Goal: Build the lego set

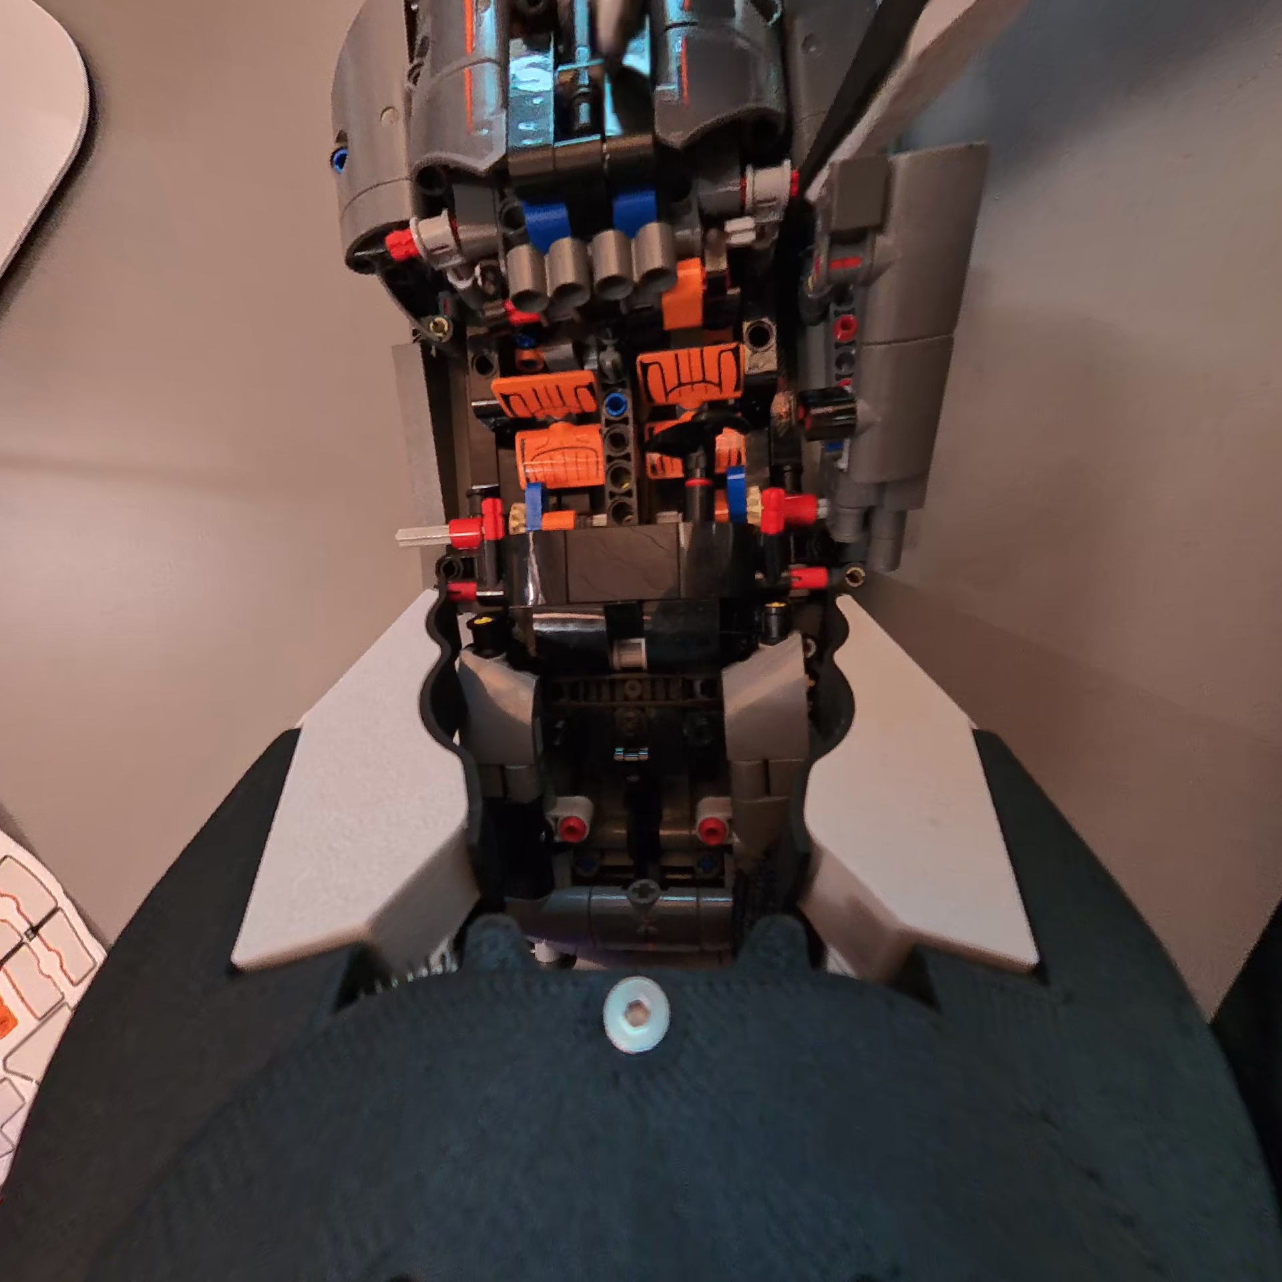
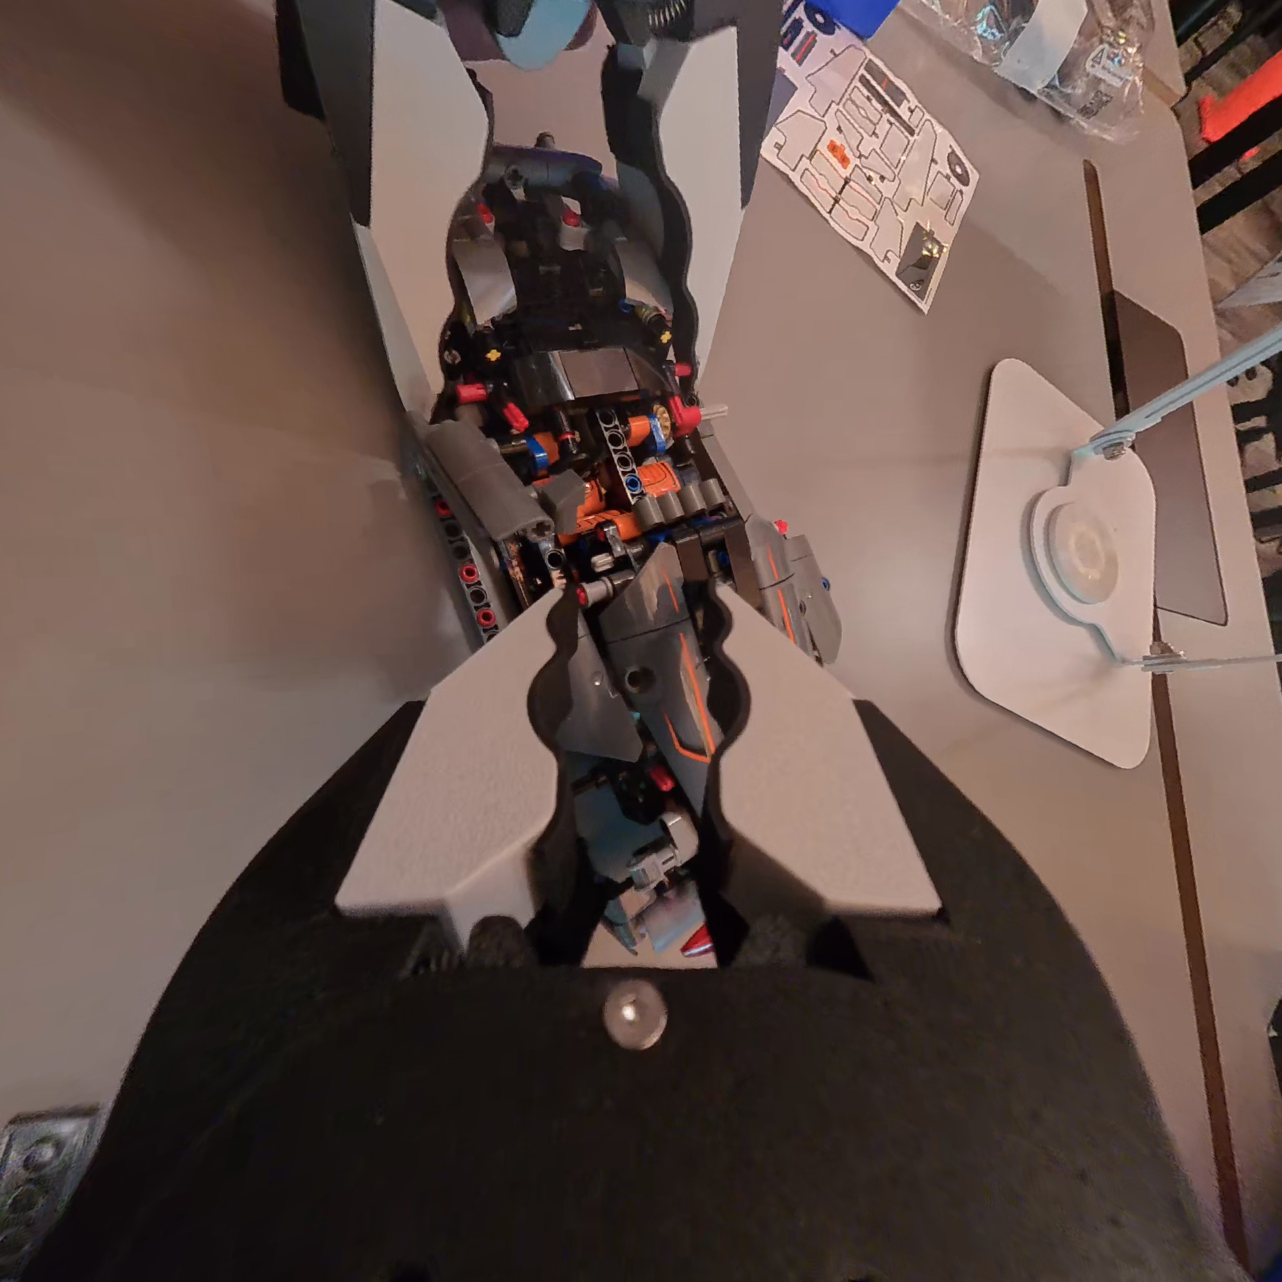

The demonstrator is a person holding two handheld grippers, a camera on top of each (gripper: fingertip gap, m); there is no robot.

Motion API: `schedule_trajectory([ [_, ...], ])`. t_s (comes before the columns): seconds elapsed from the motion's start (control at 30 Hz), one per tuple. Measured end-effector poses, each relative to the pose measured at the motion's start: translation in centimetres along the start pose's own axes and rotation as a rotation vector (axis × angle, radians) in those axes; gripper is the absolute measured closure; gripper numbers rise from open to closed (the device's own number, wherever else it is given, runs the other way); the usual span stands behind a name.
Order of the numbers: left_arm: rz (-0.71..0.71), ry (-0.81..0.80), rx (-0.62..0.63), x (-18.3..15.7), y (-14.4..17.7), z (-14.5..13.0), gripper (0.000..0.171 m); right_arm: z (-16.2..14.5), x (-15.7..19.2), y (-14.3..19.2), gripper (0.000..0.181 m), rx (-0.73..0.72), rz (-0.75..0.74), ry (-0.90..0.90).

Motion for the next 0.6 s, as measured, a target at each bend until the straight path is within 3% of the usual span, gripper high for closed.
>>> schedule_trajectory([
  [0.07,-0.003,-0.004,0.001,0.0,0.0,0.0,0.07,0.4,-0.1,0.6,0.146,-0.011,0.017,0.008],
  [0.27,-0.019,-0.031,-0.004,0.0,-0.1,0.1,0.07,0.9,-0.7,0.5,0.115,0.035,0.098,0.067],
  [0.6,-0.062,-0.102,-0.016,0.1,-0.1,0.1,0.07,0.7,-0.9,-1.4,0.117,0.164,0.426,0.135],
])
Point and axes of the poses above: each gripper's, where its closed fingertips meet, y back along the fingers, z out of its top, x = y × z across the jaws, the point moved 1 cm from there along y, back along the fingers
